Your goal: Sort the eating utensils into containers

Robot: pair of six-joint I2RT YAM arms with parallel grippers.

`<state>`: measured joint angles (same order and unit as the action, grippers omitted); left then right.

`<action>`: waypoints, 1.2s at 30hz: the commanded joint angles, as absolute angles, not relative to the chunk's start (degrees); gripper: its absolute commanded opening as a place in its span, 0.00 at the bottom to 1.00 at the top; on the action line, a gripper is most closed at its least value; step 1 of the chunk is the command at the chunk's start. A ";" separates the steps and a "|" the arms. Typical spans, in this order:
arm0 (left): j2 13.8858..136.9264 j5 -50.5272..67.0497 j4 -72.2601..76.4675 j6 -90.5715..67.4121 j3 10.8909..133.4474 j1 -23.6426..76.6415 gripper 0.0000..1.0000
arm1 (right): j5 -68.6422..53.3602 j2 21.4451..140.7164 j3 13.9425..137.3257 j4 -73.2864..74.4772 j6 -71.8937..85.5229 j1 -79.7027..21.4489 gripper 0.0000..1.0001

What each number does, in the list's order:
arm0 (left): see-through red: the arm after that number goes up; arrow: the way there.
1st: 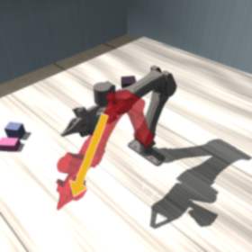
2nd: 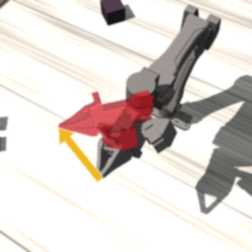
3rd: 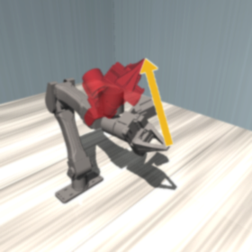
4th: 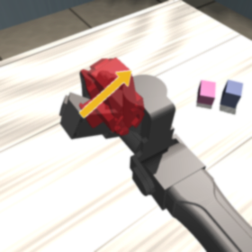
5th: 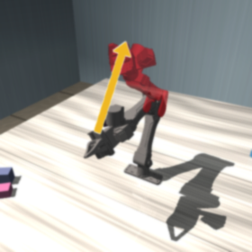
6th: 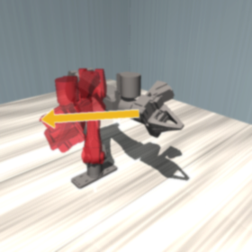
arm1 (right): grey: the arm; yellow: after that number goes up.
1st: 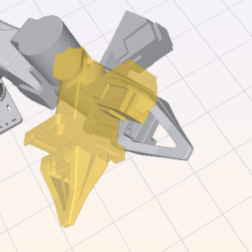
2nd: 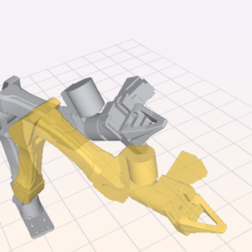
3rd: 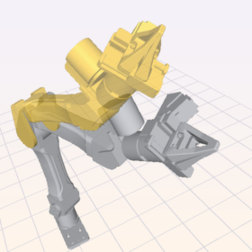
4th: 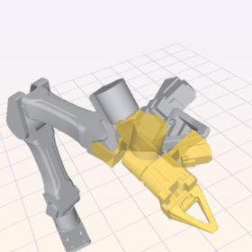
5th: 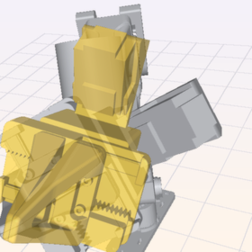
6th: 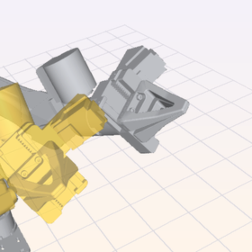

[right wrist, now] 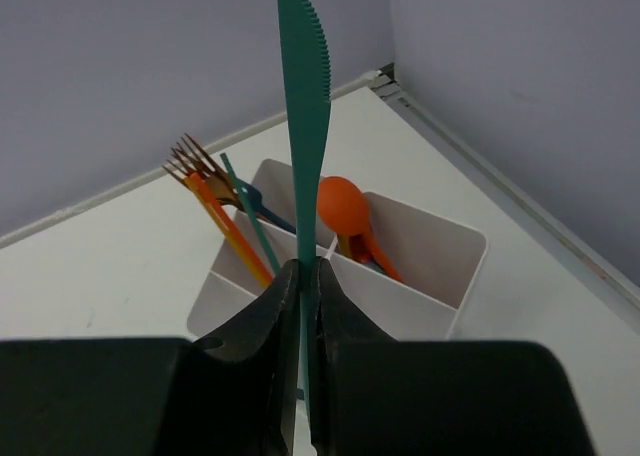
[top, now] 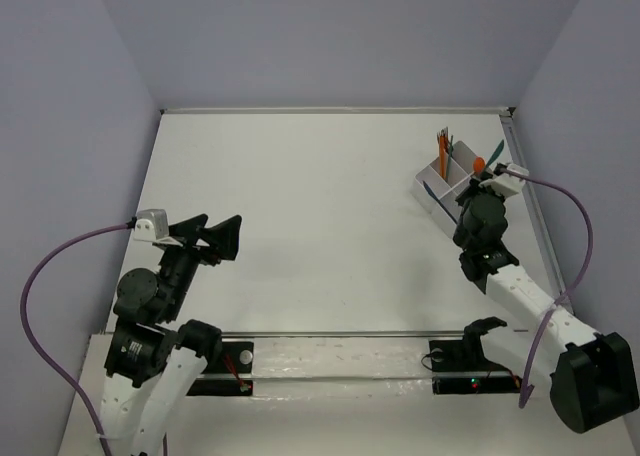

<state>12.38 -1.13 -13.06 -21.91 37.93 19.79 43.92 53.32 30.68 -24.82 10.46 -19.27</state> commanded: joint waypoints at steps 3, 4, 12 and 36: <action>10.81 -0.97 -10.46 -21.09 37.44 21.09 0.99 | 42.37 60.54 27.51 -50.36 -3.33 -17.31 0.07; 10.64 -0.88 -10.46 -21.09 37.44 21.62 0.99 | 42.02 63.69 28.12 -50.27 -4.64 -17.31 0.07; 10.11 -1.06 -10.55 -20.92 37.53 22.76 0.99 | 44.12 74.08 26.81 -56.42 -7.47 -16.79 0.07; 9.93 -1.49 -10.55 -20.92 37.53 23.29 0.99 | 40.44 68.20 24.96 -43.51 3.52 -18.98 0.51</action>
<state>10.31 -1.32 -13.10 -21.91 37.89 22.90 42.96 72.60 24.45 -44.58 2.11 -17.58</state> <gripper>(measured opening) 0.986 0.455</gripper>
